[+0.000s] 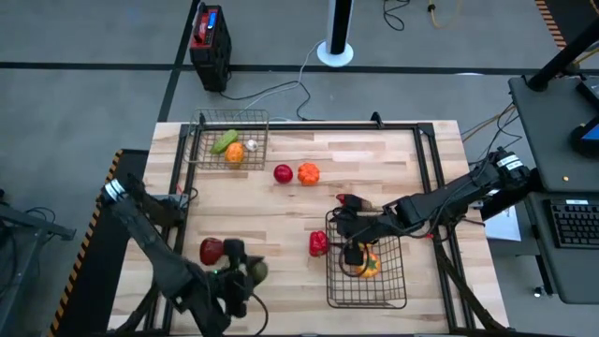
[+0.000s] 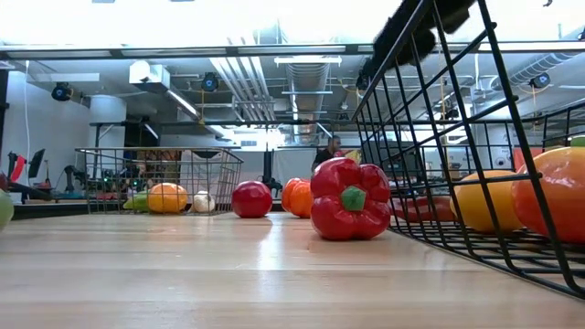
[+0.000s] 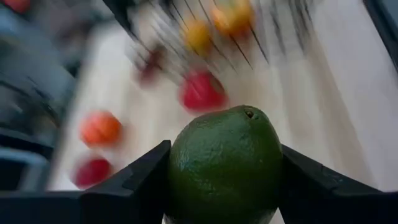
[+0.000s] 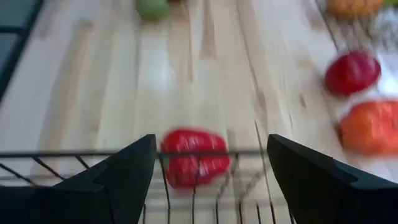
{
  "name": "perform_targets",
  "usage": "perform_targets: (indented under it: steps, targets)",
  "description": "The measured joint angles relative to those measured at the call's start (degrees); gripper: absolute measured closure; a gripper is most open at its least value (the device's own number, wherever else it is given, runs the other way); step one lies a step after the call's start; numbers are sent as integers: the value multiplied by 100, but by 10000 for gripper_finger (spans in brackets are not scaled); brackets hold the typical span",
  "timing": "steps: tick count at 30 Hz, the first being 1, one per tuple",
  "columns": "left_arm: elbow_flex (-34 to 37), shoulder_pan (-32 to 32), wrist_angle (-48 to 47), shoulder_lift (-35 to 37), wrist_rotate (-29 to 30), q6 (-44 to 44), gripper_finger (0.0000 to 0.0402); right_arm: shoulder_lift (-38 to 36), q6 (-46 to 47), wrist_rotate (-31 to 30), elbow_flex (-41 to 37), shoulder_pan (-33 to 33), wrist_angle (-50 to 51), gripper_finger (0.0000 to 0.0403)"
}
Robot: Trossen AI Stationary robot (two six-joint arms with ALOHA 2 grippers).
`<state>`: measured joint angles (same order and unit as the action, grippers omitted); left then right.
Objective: Sort produce into baskets
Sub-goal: Put the bottom green lime into the black wire basket
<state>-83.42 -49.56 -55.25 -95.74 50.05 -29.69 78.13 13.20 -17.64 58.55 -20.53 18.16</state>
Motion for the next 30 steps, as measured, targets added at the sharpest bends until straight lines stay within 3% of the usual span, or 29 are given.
perform_targets:
  steps: [3, 5, 7, 10, 14, 21, 24, 30]
  targets:
    - [100, 165, 1051, 356, 491, 1249, 187, 0, -336, 0, -152, 2, -685, 108]
    - [246, 295, 1786, 548, 498, 2106, 187, 0, -553, -2, -253, 2, -1123, 110]
    - [490, 434, 2611, 696, 385, 2881, 187, 0, -724, -10, -362, 2, -1597, 111]
    - [1044, 701, 3952, 905, -282, 3772, 188, 0, -971, -5, -565, -13, -2335, 108]
    - [1951, 1008, 6024, 1039, -1052, 4537, 188, 0, -1281, -14, -829, -138, -3170, 110]
    - [3161, 1248, 9689, 1040, -1058, 5392, 185, 49, -1892, -51, -1111, -420, -4516, 117]
    - [3416, 1364, 10251, 987, -1058, 5412, 185, 123, -2155, -60, -1116, -425, -4852, 117]
    - [3473, 1543, 10349, 873, -1056, 5112, 186, 386, -2457, -364, -937, -423, -4996, 123]
